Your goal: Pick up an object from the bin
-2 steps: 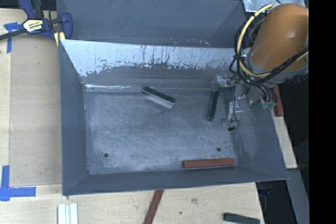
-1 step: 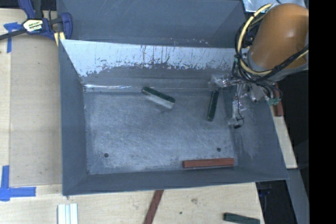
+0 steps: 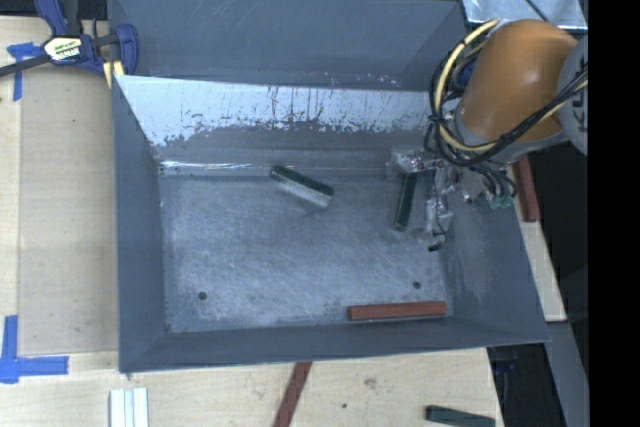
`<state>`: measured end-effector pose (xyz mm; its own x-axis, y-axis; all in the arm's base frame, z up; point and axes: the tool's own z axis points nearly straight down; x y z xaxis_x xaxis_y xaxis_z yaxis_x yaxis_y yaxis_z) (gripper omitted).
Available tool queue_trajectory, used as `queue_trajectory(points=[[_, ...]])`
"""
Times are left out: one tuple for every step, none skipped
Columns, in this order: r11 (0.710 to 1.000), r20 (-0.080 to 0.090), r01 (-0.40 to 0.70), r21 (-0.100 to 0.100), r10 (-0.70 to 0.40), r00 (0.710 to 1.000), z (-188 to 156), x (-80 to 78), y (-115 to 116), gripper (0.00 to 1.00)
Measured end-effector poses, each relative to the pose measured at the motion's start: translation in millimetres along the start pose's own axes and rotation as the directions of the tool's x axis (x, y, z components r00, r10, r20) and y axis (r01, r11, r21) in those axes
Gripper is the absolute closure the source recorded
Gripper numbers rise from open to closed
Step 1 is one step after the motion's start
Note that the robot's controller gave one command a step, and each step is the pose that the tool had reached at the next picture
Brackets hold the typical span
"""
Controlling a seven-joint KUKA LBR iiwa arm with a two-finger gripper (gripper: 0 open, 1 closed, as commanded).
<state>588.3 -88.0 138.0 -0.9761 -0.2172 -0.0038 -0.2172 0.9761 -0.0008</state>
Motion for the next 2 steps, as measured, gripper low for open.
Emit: queue_trajectory(points=[[0.959, 0.003, 0.284, 0.002, -0.284, 0.959, 28, -9.7, -12, 0.0], [0.849, 0.0, 0.528, -0.002, -0.528, 0.849, 62, -17.7, -7, 1.0]])
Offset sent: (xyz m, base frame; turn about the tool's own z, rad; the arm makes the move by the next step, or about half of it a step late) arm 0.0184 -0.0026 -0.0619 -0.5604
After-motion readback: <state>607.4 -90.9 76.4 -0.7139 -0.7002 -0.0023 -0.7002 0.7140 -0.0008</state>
